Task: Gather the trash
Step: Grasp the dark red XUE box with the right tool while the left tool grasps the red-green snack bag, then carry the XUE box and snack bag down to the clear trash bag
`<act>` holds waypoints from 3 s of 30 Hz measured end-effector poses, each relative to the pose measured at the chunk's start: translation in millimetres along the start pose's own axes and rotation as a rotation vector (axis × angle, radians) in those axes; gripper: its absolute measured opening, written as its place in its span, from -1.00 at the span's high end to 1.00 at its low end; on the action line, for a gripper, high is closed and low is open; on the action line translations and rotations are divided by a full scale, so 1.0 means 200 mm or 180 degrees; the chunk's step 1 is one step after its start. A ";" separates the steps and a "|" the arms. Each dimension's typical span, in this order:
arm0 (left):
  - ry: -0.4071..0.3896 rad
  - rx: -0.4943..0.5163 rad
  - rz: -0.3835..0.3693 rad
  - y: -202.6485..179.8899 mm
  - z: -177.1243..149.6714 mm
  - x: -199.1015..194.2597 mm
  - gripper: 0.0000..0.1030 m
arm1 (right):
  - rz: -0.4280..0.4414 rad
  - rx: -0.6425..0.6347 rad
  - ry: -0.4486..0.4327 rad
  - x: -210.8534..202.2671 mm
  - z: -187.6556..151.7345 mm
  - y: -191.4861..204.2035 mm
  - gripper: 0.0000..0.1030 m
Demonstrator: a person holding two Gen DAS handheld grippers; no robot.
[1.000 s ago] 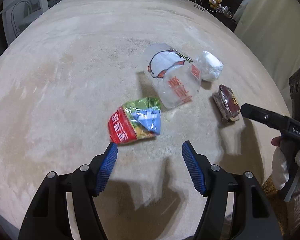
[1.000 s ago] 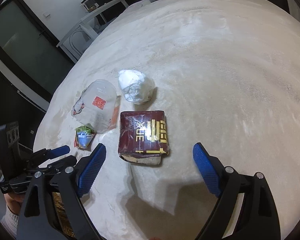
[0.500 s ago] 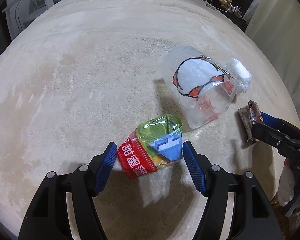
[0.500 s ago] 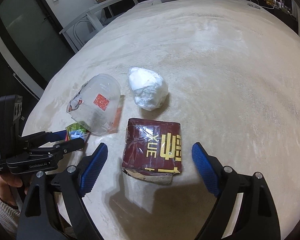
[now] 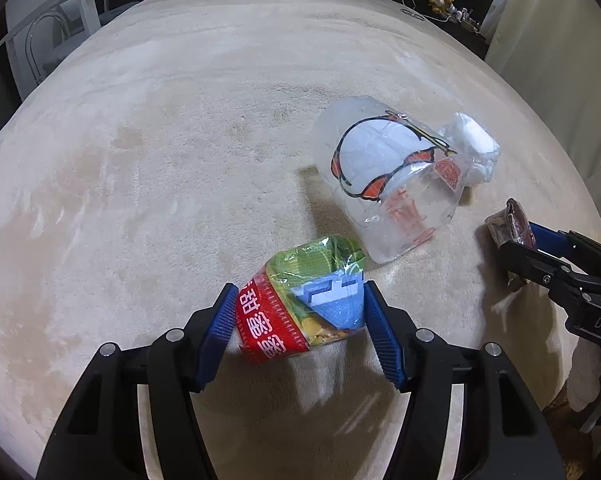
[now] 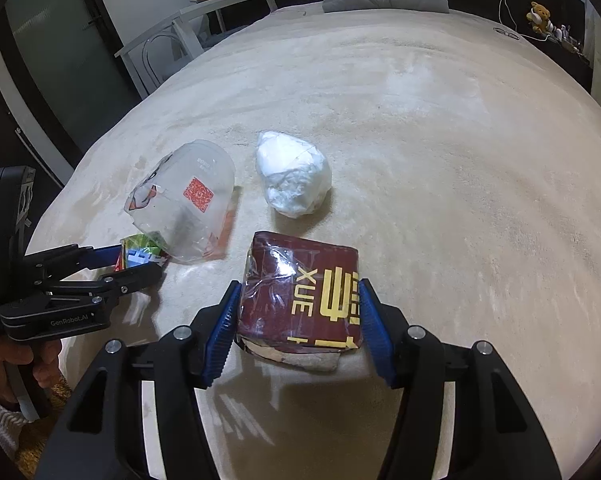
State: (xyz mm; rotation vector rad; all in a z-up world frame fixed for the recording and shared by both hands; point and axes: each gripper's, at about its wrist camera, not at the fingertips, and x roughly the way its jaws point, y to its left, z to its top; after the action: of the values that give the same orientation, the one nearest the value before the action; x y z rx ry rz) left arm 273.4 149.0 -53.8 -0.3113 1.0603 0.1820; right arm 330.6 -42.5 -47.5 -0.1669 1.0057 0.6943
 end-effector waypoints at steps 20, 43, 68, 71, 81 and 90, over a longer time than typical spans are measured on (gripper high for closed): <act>-0.0277 -0.0022 -0.0197 -0.16 -0.25 -0.38 -0.18 | 0.0136 0.0223 -0.0222 -0.39 -0.20 0.06 -0.12; -0.0492 0.0151 -0.0398 -0.41 -0.70 -0.80 -0.18 | 0.0178 0.0132 -0.0373 -0.84 -0.61 0.28 -0.12; -0.0049 0.0079 -0.0598 -0.44 -1.09 -0.65 -0.18 | 0.0310 0.0280 0.0050 -0.73 -0.98 0.31 -0.12; 0.0038 0.0081 -0.0615 -0.45 -1.12 -0.61 -0.18 | 0.0332 0.0320 0.0143 -0.69 -1.02 0.30 -0.12; 0.0375 0.0027 -0.0662 -0.46 -1.21 -0.41 -0.18 | 0.0394 0.0466 0.0525 -0.50 -1.11 0.27 -0.12; 0.0665 0.0001 -0.0664 -0.45 -1.26 -0.26 -0.18 | 0.0441 0.0727 0.0936 -0.31 -1.18 0.21 -0.12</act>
State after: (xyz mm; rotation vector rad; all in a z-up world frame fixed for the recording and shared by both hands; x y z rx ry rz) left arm 67.1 -21.1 -107.6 -0.4452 1.2256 -0.0390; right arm 113.7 -141.0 -117.9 0.0015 1.3802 0.6867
